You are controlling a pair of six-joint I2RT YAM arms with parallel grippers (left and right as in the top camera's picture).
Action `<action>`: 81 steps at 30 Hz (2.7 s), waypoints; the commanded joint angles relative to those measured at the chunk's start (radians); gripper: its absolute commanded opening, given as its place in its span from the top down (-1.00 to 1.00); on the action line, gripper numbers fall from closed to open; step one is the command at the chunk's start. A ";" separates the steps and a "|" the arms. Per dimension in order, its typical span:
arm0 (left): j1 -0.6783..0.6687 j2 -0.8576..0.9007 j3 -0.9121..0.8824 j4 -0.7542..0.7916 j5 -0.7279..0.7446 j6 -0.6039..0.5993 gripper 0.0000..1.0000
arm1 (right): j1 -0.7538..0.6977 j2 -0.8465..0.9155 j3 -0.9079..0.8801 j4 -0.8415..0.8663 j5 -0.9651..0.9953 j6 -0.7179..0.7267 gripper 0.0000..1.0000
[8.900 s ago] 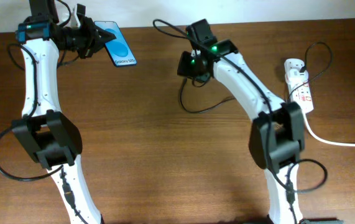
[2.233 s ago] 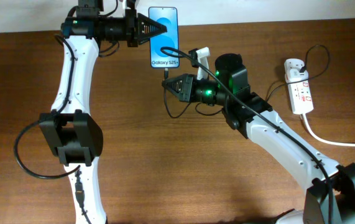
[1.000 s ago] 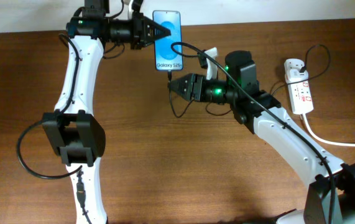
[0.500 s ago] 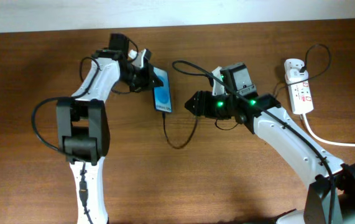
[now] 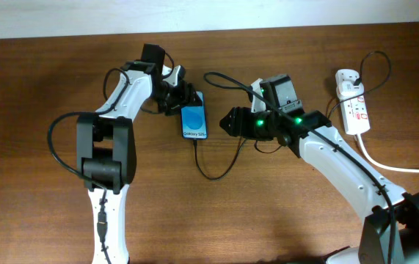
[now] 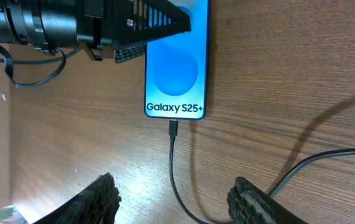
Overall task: Plug charger to phone and switch on socket
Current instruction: 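Lower the connected phone onto the table with the left gripper, then release the phone and cable and lift both grippers away, then move the right gripper down and toward the white power strip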
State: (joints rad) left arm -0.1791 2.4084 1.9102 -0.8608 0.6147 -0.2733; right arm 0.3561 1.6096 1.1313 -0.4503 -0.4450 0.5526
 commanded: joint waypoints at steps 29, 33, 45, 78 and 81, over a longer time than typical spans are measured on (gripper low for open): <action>0.123 -0.021 1.226 -0.776 -0.463 0.148 -0.52 | -0.241 -0.570 0.015 -0.313 0.177 -0.183 -0.43; 0.123 -0.021 1.226 -0.776 -0.467 0.148 -0.99 | -0.240 -0.588 0.015 -0.313 0.222 -0.182 -0.97; 0.123 -0.021 1.226 -0.776 -0.466 0.148 -0.99 | -0.240 -0.620 0.015 -0.245 0.212 -0.182 -0.97; 0.123 -0.021 1.226 -0.776 -0.466 0.148 -0.99 | -0.425 -1.341 -0.713 0.267 0.401 -0.347 -0.97; 0.123 -0.021 1.226 -0.776 -0.466 0.148 -0.99 | -0.431 -1.476 -0.880 0.352 0.402 -0.346 -0.97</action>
State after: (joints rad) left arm -0.0601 2.4104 3.1268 -1.6363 0.1562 -0.1303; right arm -0.0650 0.2096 0.3389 -0.1410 -0.0486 0.2096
